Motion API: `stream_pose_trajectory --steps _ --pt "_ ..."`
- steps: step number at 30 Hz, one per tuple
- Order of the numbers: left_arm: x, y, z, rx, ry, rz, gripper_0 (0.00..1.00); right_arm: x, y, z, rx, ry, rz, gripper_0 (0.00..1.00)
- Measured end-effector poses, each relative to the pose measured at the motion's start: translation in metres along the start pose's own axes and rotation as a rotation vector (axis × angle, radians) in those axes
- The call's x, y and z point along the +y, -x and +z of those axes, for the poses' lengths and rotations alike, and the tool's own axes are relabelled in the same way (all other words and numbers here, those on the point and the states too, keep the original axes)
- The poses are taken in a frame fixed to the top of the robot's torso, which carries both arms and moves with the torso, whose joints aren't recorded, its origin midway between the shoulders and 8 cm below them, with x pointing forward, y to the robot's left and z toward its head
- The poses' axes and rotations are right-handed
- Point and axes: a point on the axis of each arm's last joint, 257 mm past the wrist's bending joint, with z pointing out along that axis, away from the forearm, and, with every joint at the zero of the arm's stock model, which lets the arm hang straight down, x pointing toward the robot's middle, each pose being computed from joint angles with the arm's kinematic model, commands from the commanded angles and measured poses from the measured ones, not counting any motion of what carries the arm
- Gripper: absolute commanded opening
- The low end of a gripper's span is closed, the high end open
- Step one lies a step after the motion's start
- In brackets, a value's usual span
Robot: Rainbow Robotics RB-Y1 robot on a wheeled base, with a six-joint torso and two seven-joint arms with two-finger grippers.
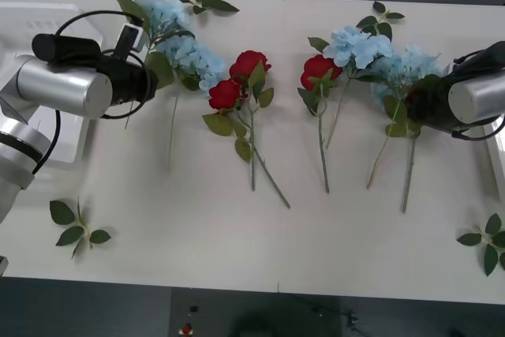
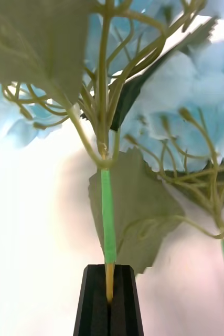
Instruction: Put the red flowers into the right box and the blue flowers into the left box
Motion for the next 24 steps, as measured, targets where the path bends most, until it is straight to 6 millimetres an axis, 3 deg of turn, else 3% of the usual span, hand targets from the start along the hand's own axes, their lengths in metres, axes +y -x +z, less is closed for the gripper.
stream_pose_trajectory --steps 5,9,12,18,21,24 --pt "0.033 0.059 -0.035 -0.138 0.036 -0.029 0.00 -0.001 0.004 0.000 -0.010 0.000 0.004 0.00" --pt "0.083 0.075 -0.070 -0.206 0.110 -0.046 0.00 -0.001 0.004 0.000 -0.010 0.001 0.004 0.00" --pt "0.118 0.063 -0.098 -0.210 0.161 -0.026 0.00 0.000 0.003 0.000 -0.009 0.004 0.007 0.00" --pt "0.166 0.008 -0.145 -0.151 0.226 0.002 0.00 -0.001 0.002 -0.003 0.008 0.002 0.016 0.00" --pt "0.172 -0.009 -0.149 -0.127 0.238 -0.002 0.00 -0.004 0.005 -0.018 0.045 -0.002 0.010 0.00" --pt "0.159 -0.009 -0.141 -0.124 0.215 0.001 0.00 -0.010 0.023 -0.042 0.046 0.017 -0.040 0.00"
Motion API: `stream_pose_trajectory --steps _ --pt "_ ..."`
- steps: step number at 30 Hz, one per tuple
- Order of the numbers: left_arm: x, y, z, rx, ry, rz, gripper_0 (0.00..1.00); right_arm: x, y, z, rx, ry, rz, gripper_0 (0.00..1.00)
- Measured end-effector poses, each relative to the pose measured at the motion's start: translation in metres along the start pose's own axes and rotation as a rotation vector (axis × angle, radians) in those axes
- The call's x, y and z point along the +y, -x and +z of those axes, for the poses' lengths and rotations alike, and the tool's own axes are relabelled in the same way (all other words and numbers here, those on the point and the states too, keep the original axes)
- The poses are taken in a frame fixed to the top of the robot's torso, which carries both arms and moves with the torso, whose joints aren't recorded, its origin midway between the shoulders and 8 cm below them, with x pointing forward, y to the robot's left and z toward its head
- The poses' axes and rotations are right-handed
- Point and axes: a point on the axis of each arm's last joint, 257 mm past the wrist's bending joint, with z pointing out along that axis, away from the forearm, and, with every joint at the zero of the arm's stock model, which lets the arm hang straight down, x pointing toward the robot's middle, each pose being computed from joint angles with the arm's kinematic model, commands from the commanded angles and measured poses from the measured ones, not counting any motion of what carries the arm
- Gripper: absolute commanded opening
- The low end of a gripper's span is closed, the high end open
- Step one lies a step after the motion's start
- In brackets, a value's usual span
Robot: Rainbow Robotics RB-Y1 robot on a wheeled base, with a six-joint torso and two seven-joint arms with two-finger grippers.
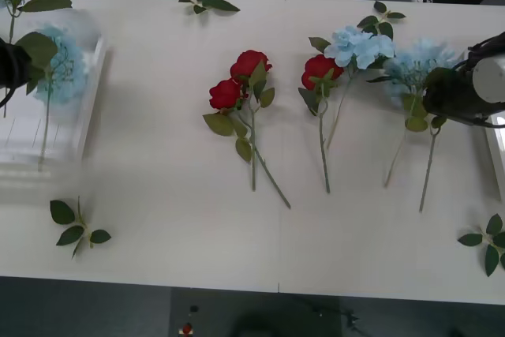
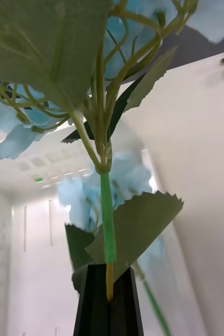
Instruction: Put the red flowers into the right box and the blue flowers into the left box
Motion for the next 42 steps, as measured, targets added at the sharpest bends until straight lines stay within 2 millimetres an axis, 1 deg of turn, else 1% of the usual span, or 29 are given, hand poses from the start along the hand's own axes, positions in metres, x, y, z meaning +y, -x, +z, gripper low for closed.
stream_pose_trajectory --steps 1,3,5,6,8,11,14,16,17,18,19,20,22,24,29,33,35,38,39,40,41,42 --pt "-0.009 0.002 0.003 -0.003 -0.015 0.001 0.00 -0.005 0.008 -0.009 -0.010 0.003 -0.028 0.00" --pt "-0.034 0.008 0.009 0.000 -0.061 -0.004 0.00 -0.018 0.027 -0.026 -0.041 -0.005 -0.091 0.00" --pt "-0.063 0.011 0.015 0.037 -0.119 -0.015 0.00 -0.039 0.041 -0.039 -0.067 -0.034 -0.127 0.00" --pt "-0.078 0.015 0.017 0.052 -0.147 -0.022 0.00 -0.053 0.047 -0.045 -0.079 -0.059 -0.140 0.00" --pt "-0.107 0.030 0.019 0.062 -0.199 -0.043 0.00 -0.079 0.057 -0.055 -0.098 -0.114 -0.174 0.00" --pt "-0.144 0.056 0.019 0.059 -0.269 -0.066 0.00 -0.111 0.070 -0.068 -0.123 -0.179 -0.253 0.00" --pt "-0.170 0.074 0.016 0.059 -0.317 -0.072 0.00 -0.139 0.079 -0.082 -0.132 -0.240 -0.326 0.00" --pt "-0.177 0.080 0.017 0.056 -0.319 -0.067 0.01 -0.152 0.082 -0.088 -0.138 -0.256 -0.330 0.00" --pt "-0.177 0.082 0.018 0.053 -0.310 -0.063 0.04 -0.156 0.083 -0.090 -0.145 -0.252 -0.318 0.00" --pt "-0.176 0.081 0.019 0.054 -0.299 -0.056 0.37 -0.158 0.082 -0.092 -0.148 -0.240 -0.297 0.00" --pt "-0.175 0.080 0.020 0.055 -0.290 -0.050 0.87 -0.159 0.080 -0.092 -0.144 -0.227 -0.274 0.00" --pt "-0.175 0.079 0.021 0.057 -0.283 -0.041 1.00 -0.160 0.076 -0.091 -0.135 -0.212 -0.250 0.00" --pt "-0.176 0.080 0.022 0.049 -0.278 -0.031 1.00 -0.153 0.065 -0.088 -0.107 -0.170 -0.200 0.00" --pt "-0.178 0.082 0.023 0.039 -0.279 -0.028 1.00 -0.140 0.056 -0.084 -0.087 -0.124 -0.166 0.00" --pt "-0.178 0.082 0.023 0.037 -0.279 -0.029 1.00 -0.091 0.039 -0.076 -0.051 0.011 -0.117 0.00" --pt "-0.176 0.076 0.025 0.031 -0.273 -0.036 1.00 -0.054 0.035 -0.063 -0.063 0.090 -0.106 0.00" --pt "-0.167 0.070 0.028 0.028 -0.240 -0.024 1.00 -0.036 0.033 -0.056 -0.072 0.119 -0.113 0.00" --pt "-0.136 0.066 0.037 0.001 -0.135 0.020 1.00 -0.012 0.030 -0.046 -0.084 0.158 -0.123 0.01" --pt "-0.123 0.065 0.042 -0.018 -0.094 0.032 1.00 -0.005 0.029 -0.044 -0.085 0.168 -0.124 0.23" --pt "-0.111 0.065 0.048 -0.039 -0.061 0.039 1.00 0.000 0.028 -0.042 -0.087 0.177 -0.126 0.43" --pt "-0.101 0.064 0.055 -0.061 -0.036 0.037 1.00 0.004 0.028 -0.041 -0.090 0.184 -0.127 0.91" --pt "-0.094 0.059 0.062 -0.074 -0.021 0.027 1.00 0.008 0.028 -0.040 -0.094 0.191 -0.128 1.00"
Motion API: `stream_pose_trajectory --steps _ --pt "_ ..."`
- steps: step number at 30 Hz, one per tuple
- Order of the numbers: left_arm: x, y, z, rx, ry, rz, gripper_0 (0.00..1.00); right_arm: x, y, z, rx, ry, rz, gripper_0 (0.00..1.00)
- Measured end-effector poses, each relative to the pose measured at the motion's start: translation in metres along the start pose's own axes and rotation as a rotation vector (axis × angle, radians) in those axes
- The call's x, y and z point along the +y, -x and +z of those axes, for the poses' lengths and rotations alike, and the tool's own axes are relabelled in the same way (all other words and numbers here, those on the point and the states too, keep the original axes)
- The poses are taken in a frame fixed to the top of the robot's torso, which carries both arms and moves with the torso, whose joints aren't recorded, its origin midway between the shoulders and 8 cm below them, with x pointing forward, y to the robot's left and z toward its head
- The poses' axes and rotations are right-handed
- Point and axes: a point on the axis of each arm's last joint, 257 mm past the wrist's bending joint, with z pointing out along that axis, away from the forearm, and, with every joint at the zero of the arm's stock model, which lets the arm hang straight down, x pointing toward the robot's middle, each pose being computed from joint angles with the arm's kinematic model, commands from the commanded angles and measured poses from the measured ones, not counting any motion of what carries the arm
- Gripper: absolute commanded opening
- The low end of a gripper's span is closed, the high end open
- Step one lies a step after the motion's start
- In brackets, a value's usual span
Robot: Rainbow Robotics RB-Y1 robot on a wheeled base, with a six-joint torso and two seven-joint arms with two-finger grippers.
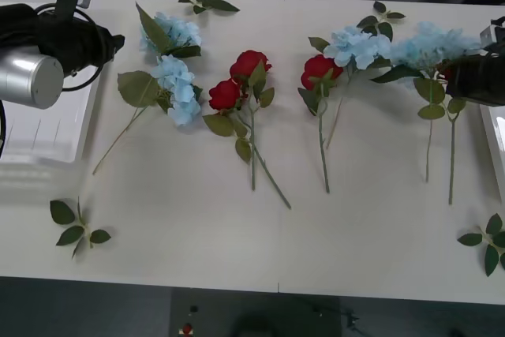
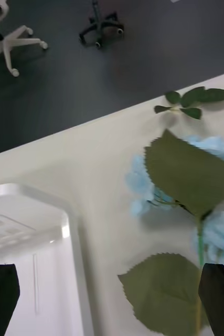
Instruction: Put the red flowers into the right box and the blue flowers into the left box
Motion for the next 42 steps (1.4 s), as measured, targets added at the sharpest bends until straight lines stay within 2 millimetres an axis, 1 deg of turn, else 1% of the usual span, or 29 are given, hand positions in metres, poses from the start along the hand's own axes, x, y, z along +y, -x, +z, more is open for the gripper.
stream_pose_trajectory --steps 3,5,9,13,15,18,21,25,26,27,28,30,31,32,33,37,39,42 --pt "0.015 -0.022 0.016 -0.012 0.030 -0.023 1.00 0.005 -0.001 0.002 -0.002 0.009 -0.005 1.00" --pt "0.014 -0.035 0.025 -0.019 0.037 -0.012 1.00 0.008 -0.001 0.002 -0.002 0.010 -0.016 1.00" --pt "-0.004 -0.062 0.038 0.012 0.015 0.033 1.00 0.013 -0.002 0.002 -0.001 0.017 -0.026 1.00" --pt "-0.028 -0.079 0.045 0.044 -0.022 0.071 1.00 0.012 -0.002 0.002 0.000 0.017 -0.027 1.00" --pt "-0.039 -0.082 0.045 0.050 -0.041 0.086 1.00 0.009 -0.003 0.000 0.009 0.009 -0.026 1.00" --pt "-0.052 -0.086 0.046 0.056 -0.061 0.101 1.00 -0.005 -0.009 -0.005 0.040 -0.018 -0.027 1.00" --pt "-0.063 -0.088 0.051 0.065 -0.071 0.095 1.00 -0.021 -0.012 -0.006 0.045 -0.051 -0.028 1.00" --pt "-0.073 -0.094 0.063 0.095 -0.063 0.106 1.00 -0.046 -0.023 -0.004 0.059 -0.093 -0.008 1.00" --pt "-0.076 -0.094 0.065 0.098 -0.060 0.116 0.96 -0.054 -0.025 -0.004 0.060 -0.111 -0.010 1.00" --pt "-0.078 -0.092 0.067 0.098 -0.059 0.123 0.90 -0.062 -0.026 -0.004 0.060 -0.126 -0.010 1.00" --pt "-0.079 -0.091 0.067 0.095 -0.058 0.130 0.81 -0.068 -0.027 -0.005 0.060 -0.138 -0.007 1.00" --pt "-0.080 -0.090 0.067 0.094 -0.054 0.141 0.71 -0.080 -0.029 -0.005 0.060 -0.161 0.001 1.00" --pt "-0.079 -0.090 0.068 0.094 -0.052 0.145 0.69 -0.084 -0.029 -0.004 0.060 -0.170 0.005 1.00" --pt "-0.079 -0.090 0.068 0.095 -0.051 0.148 0.66 -0.086 -0.029 -0.002 0.053 -0.176 0.007 1.00" --pt "-0.078 -0.091 0.068 0.095 -0.048 0.152 0.65 -0.087 -0.028 0.002 0.042 -0.179 0.010 1.00" --pt "-0.074 -0.093 0.068 0.101 -0.032 0.184 0.64 -0.082 -0.029 0.020 0.015 -0.178 0.015 1.00" --pt "-0.076 -0.095 0.069 0.105 -0.034 0.183 0.64 -0.077 -0.032 0.028 0.009 -0.174 0.017 1.00" --pt "-0.083 -0.097 0.069 0.107 -0.043 0.176 0.65 -0.072 -0.028 0.035 -0.013 -0.168 0.017 1.00"
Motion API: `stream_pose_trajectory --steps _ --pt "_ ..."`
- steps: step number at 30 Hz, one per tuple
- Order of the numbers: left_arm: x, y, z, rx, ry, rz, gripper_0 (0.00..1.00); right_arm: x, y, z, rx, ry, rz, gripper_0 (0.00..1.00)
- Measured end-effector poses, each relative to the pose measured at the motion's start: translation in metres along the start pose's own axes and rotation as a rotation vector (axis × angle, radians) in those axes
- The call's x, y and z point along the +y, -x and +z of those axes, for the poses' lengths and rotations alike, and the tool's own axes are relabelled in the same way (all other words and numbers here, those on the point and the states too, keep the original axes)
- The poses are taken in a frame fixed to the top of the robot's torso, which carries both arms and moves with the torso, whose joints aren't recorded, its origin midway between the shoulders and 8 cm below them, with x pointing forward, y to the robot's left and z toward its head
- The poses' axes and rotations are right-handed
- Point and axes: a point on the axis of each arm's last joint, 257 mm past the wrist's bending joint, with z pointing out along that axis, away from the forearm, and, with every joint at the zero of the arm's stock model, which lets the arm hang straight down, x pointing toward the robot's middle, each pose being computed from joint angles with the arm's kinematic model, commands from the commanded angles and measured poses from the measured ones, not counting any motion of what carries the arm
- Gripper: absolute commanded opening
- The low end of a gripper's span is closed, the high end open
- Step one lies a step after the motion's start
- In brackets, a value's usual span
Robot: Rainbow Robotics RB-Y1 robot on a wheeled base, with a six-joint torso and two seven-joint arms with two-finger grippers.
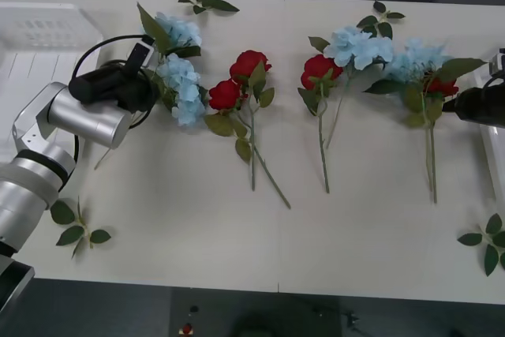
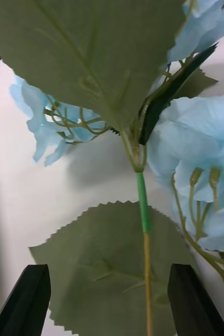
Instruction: Put the red flowers into the right box and the blue flowers into the left box
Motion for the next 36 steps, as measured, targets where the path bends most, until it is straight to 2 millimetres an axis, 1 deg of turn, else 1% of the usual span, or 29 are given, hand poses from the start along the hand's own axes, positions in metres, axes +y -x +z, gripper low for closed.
stream_pose_trajectory --steps 5,7,8,9,10,11,14,21,23,25,27,29,30,31,32,33,36 --pt "-0.005 -0.007 0.002 0.014 -0.007 0.004 0.64 0.014 0.005 0.007 -0.032 0.025 0.018 1.00" --pt "-0.013 -0.013 0.003 0.026 -0.018 0.020 0.63 0.019 0.006 0.009 -0.039 0.032 0.014 1.00" --pt "-0.017 -0.016 0.003 0.032 -0.024 0.030 0.50 0.021 0.005 0.009 -0.038 0.033 0.013 1.00" --pt "-0.022 -0.019 0.004 0.039 -0.031 0.041 0.30 0.022 0.004 0.010 -0.037 0.036 0.012 1.00" --pt "-0.026 -0.022 0.004 0.045 -0.037 0.052 0.05 0.022 0.004 0.010 -0.036 0.036 0.012 1.00" --pt "-0.030 -0.025 0.005 0.049 -0.043 0.061 0.00 0.022 0.004 0.010 -0.036 0.036 0.012 1.00" --pt "-0.035 -0.025 0.005 0.046 -0.049 0.072 0.00 0.022 0.004 0.010 -0.036 0.036 0.012 1.00" --pt "-0.033 -0.025 0.005 0.047 -0.047 0.068 0.00 0.025 0.005 0.010 -0.043 0.042 0.011 1.00" --pt "-0.030 -0.023 0.005 0.043 -0.044 0.053 0.00 0.032 0.008 0.012 -0.059 0.054 0.011 1.00" --pt "-0.029 -0.016 0.002 0.025 -0.056 -0.001 0.00 0.043 0.007 0.016 -0.068 0.071 0.011 1.00" --pt "-0.028 -0.005 -0.006 -0.010 -0.076 -0.057 0.00 0.054 0.005 0.020 -0.074 0.087 0.014 1.00" --pt "-0.023 0.001 -0.016 -0.043 -0.088 -0.086 0.00 0.063 0.003 0.025 -0.084 0.098 0.022 1.00" --pt "-0.021 0.002 -0.022 -0.055 -0.095 -0.102 0.00 0.066 0.002 0.028 -0.088 0.101 0.027 0.92" --pt "-0.018 0.001 -0.027 -0.062 -0.102 -0.121 0.00 0.068 0.000 0.031 -0.088 0.102 0.033 0.72" --pt "-0.014 0.000 -0.032 -0.071 -0.109 -0.142 0.00 0.070 -0.002 0.033 -0.087 0.104 0.037 0.27" --pt "-0.010 -0.003 -0.037 -0.074 -0.109 -0.155 0.00 0.069 -0.002 0.033 -0.091 0.101 0.038 0.00" --pt "0.007 -0.009 -0.051 -0.091 -0.091 -0.168 0.00 0.066 -0.001 0.034 -0.094 0.094 0.042 0.00"
